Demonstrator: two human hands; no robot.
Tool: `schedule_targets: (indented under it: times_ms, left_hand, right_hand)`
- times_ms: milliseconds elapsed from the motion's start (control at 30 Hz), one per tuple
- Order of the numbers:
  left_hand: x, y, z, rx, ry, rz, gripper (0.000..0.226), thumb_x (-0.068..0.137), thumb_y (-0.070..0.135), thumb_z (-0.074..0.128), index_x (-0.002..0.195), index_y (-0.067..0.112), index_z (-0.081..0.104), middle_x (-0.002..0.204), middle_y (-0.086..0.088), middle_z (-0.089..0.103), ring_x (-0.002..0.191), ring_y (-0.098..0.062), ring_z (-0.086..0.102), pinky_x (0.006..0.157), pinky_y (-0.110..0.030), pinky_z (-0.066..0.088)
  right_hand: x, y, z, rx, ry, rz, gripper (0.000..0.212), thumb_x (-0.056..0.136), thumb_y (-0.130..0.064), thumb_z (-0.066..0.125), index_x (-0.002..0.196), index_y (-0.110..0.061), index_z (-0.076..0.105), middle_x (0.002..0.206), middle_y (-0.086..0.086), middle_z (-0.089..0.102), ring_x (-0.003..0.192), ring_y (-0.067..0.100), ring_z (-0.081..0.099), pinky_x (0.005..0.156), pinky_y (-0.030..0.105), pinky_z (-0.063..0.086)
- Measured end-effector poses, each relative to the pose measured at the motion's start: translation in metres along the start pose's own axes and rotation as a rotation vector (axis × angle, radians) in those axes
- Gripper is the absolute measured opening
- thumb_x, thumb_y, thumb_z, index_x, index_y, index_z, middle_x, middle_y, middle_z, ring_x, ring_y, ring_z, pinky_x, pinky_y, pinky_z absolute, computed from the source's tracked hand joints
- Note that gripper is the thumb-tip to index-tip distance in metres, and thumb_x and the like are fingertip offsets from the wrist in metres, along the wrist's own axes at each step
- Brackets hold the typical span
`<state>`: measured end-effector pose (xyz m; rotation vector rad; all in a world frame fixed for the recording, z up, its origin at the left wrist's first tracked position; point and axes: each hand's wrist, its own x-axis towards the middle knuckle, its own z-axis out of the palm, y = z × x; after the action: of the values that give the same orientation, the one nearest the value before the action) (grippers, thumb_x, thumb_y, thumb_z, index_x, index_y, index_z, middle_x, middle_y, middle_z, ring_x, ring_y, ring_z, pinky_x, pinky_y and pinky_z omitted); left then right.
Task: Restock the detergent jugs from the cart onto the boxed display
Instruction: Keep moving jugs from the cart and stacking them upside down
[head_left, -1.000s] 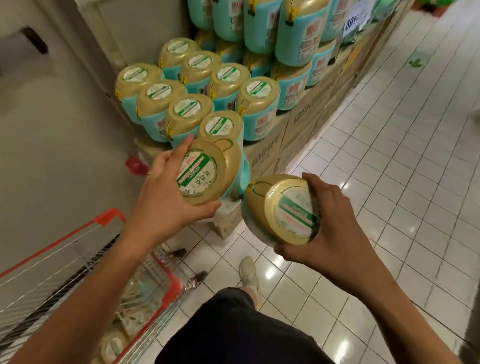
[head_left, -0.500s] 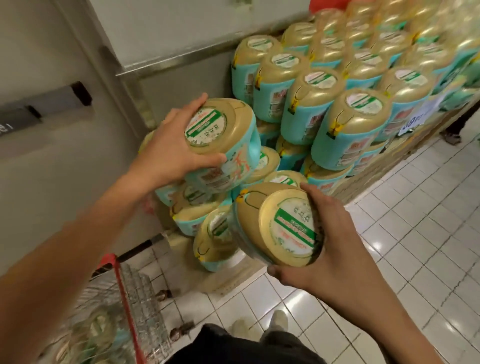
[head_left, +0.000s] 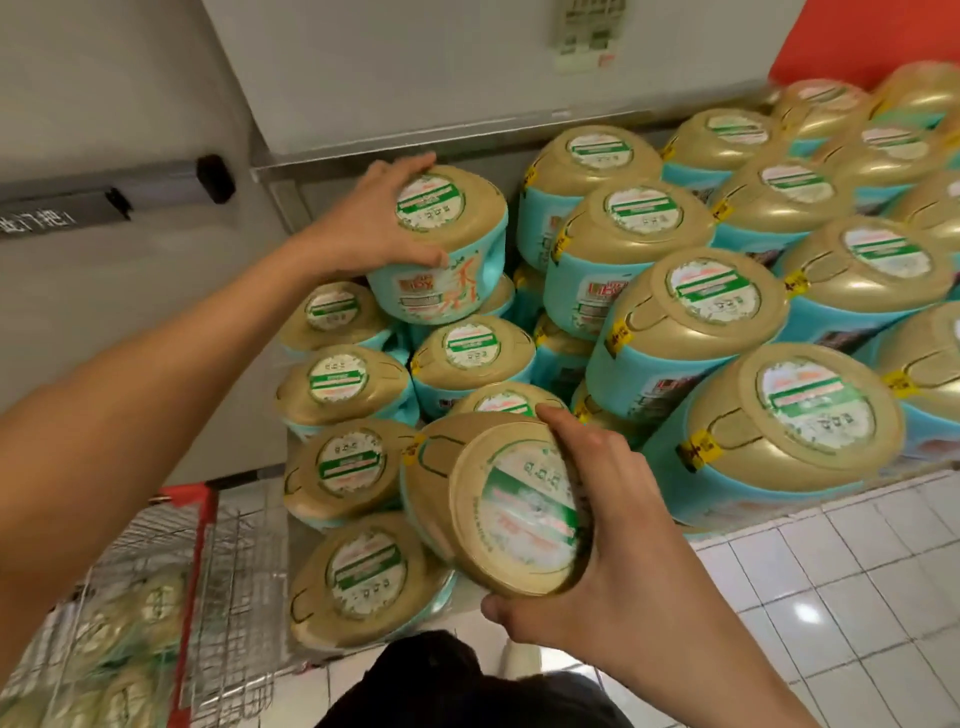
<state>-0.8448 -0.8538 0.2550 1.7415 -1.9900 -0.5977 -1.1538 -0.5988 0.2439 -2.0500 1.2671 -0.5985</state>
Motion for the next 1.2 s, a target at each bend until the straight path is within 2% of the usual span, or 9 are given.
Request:
schedule_targets:
  times_ms: [167, 300, 433, 533, 633, 700, 967, 1133, 1200]
  left_hand:
    - [0.029, 0.003, -0.002, -0.015, -0.009, -0.039, 0.127, 0.050, 0.064, 0.079, 0.163, 0.035, 0.030, 0.157, -0.005, 0.041, 0.147, -0.028, 0.032, 0.119, -0.045, 0.034]
    - [0.036, 0.007, 0.010, 0.031, 0.013, -0.012, 0.124, 0.054, 0.059, 0.077, 0.164, 0.032, 0.028, 0.158, -0.006, 0.036, 0.150, -0.029, 0.026, 0.119, -0.041, 0.027]
    - [0.036, -0.001, 0.015, 0.041, 0.085, 0.089, 0.110, 0.064, 0.056, 0.079, 0.161, 0.024, 0.038, 0.154, -0.009, 0.026, 0.147, -0.026, 0.027, 0.128, -0.046, 0.026]
    - [0.038, -0.006, 0.016, 0.073, 0.111, 0.118, 0.109, 0.063, 0.065, 0.074, 0.160, 0.027, 0.041, 0.149, -0.006, 0.031, 0.136, -0.016, 0.027, 0.124, -0.044, 0.023]
    - [0.037, -0.007, 0.024, 0.164, 0.162, 0.150, 0.106, 0.062, 0.071, 0.066, 0.158, 0.030, 0.044, 0.152, 0.001, 0.039, 0.140, -0.024, 0.028, 0.112, -0.038, 0.018]
    - [0.035, -0.009, 0.028, 0.183, 0.202, 0.147, 0.100, 0.065, 0.070, 0.065, 0.156, 0.034, 0.047, 0.153, 0.010, 0.044, 0.141, -0.027, 0.027, 0.111, -0.039, 0.019]
    - [0.032, -0.015, 0.023, 0.133, 0.162, 0.162, 0.091, 0.070, 0.070, 0.063, 0.155, 0.041, 0.046, 0.160, 0.016, 0.042, 0.143, -0.025, 0.029, 0.113, -0.040, 0.020]
    - [0.031, -0.016, 0.019, 0.145, 0.106, 0.173, 0.094, 0.069, 0.067, 0.063, 0.157, 0.042, 0.041, 0.163, 0.014, 0.038, 0.145, -0.027, 0.026, 0.119, -0.058, 0.030]
    - [0.027, -0.015, 0.021, 0.130, 0.102, 0.166, 0.094, 0.072, 0.065, 0.062, 0.159, 0.041, 0.038, 0.166, 0.012, 0.034, 0.148, -0.026, 0.022, 0.120, -0.060, 0.028]
  right_hand:
    - [0.024, 0.009, -0.012, 0.000, -0.039, -0.016, 0.129, 0.048, -0.064, 0.087, 0.158, -0.053, 0.021, 0.141, -0.035, 0.037, 0.137, -0.003, 0.035, 0.100, 0.016, 0.039]
    - [0.042, 0.010, -0.013, -0.030, -0.056, -0.008, 0.130, 0.048, -0.066, 0.086, 0.159, -0.051, 0.019, 0.142, -0.033, 0.034, 0.135, -0.001, 0.035, 0.103, 0.018, 0.039]
    - [0.056, 0.011, -0.010, -0.033, -0.035, 0.015, 0.131, 0.048, -0.065, 0.086, 0.160, -0.048, 0.021, 0.140, -0.033, 0.034, 0.135, -0.001, 0.036, 0.104, 0.015, 0.036]
    - [0.066, 0.010, -0.010, -0.044, -0.031, 0.028, 0.131, 0.049, -0.068, 0.084, 0.162, -0.045, 0.020, 0.139, -0.031, 0.036, 0.134, 0.000, 0.037, 0.105, 0.012, 0.034]
    - [0.073, 0.009, -0.011, -0.054, -0.024, 0.036, 0.131, 0.051, -0.071, 0.080, 0.163, -0.044, 0.018, 0.139, -0.030, 0.035, 0.133, -0.001, 0.036, 0.105, 0.011, 0.032]
    - [0.075, 0.008, -0.012, -0.052, -0.015, 0.042, 0.129, 0.053, -0.074, 0.078, 0.163, -0.043, 0.018, 0.140, -0.030, 0.034, 0.134, -0.001, 0.037, 0.106, 0.011, 0.031]
    - [0.079, 0.008, -0.016, -0.042, -0.023, 0.026, 0.130, 0.055, -0.070, 0.083, 0.164, -0.043, 0.018, 0.146, -0.030, 0.033, 0.140, -0.001, 0.038, 0.114, 0.025, 0.039]
    - [0.084, 0.010, -0.016, -0.053, -0.040, 0.021, 0.131, 0.056, -0.068, 0.087, 0.164, -0.044, 0.017, 0.146, -0.028, 0.035, 0.141, 0.002, 0.040, 0.116, 0.032, 0.043]
    - [0.087, 0.010, -0.016, -0.065, -0.038, 0.018, 0.131, 0.057, -0.070, 0.085, 0.165, -0.043, 0.017, 0.147, -0.027, 0.035, 0.140, 0.003, 0.040, 0.115, 0.033, 0.044]
